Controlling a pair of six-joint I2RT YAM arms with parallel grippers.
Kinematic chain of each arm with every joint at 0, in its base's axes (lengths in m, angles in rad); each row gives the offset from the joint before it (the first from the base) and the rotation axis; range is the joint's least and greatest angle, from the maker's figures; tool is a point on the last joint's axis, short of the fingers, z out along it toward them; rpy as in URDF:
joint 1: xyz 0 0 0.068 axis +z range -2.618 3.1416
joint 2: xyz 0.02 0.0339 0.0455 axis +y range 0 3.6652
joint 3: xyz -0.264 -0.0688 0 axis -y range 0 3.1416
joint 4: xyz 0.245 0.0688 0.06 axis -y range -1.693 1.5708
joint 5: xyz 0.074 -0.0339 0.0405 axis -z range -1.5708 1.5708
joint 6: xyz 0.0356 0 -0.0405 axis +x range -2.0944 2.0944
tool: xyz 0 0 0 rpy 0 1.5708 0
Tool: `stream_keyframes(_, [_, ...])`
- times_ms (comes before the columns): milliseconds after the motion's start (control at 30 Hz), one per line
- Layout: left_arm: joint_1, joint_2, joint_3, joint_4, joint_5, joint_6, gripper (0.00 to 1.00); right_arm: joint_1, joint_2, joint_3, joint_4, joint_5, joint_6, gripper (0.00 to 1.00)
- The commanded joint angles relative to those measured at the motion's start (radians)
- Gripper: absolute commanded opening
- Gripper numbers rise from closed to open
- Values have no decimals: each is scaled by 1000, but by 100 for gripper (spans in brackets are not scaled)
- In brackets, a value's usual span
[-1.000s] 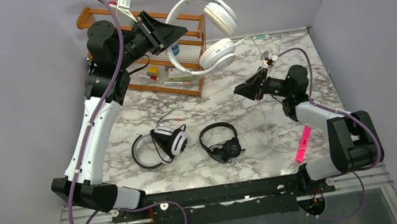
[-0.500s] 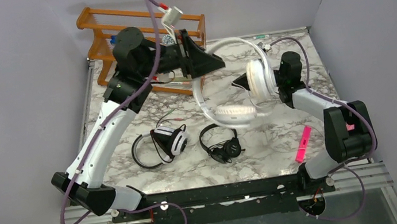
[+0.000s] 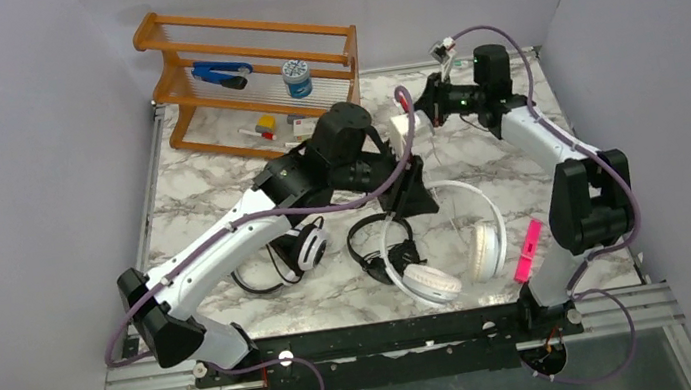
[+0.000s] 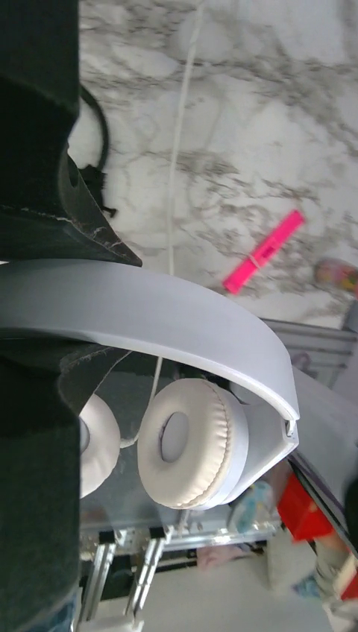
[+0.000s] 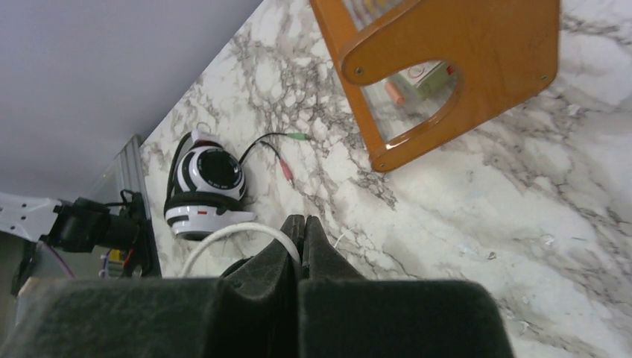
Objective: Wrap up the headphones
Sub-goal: Wrap the headphones cable around the headphones.
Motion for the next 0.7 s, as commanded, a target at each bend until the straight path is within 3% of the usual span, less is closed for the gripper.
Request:
stream_keyframes(0, [-29,-24,-144,-124,-328,75,0,-41,5,162,-285,103,-75,0])
stream_keyframes(67, [-29,-57,-236,-119,-470,13,0,-82,-11,199,-321,103,-61,0])
stream_keyframes(233, [-30,-103,-392,-53,-585,-80,0,-120,-66,279,-426,121,-78,0])
stream_keyframes(367, [-30,-94,-393,-51,-676,-98,0,-121,-115,316,-456,119,-56,0])
stream_keyframes(667, [-16,-56,-324,-51,-850,-165,0,-121,-198,571,-660,195,-57,0])
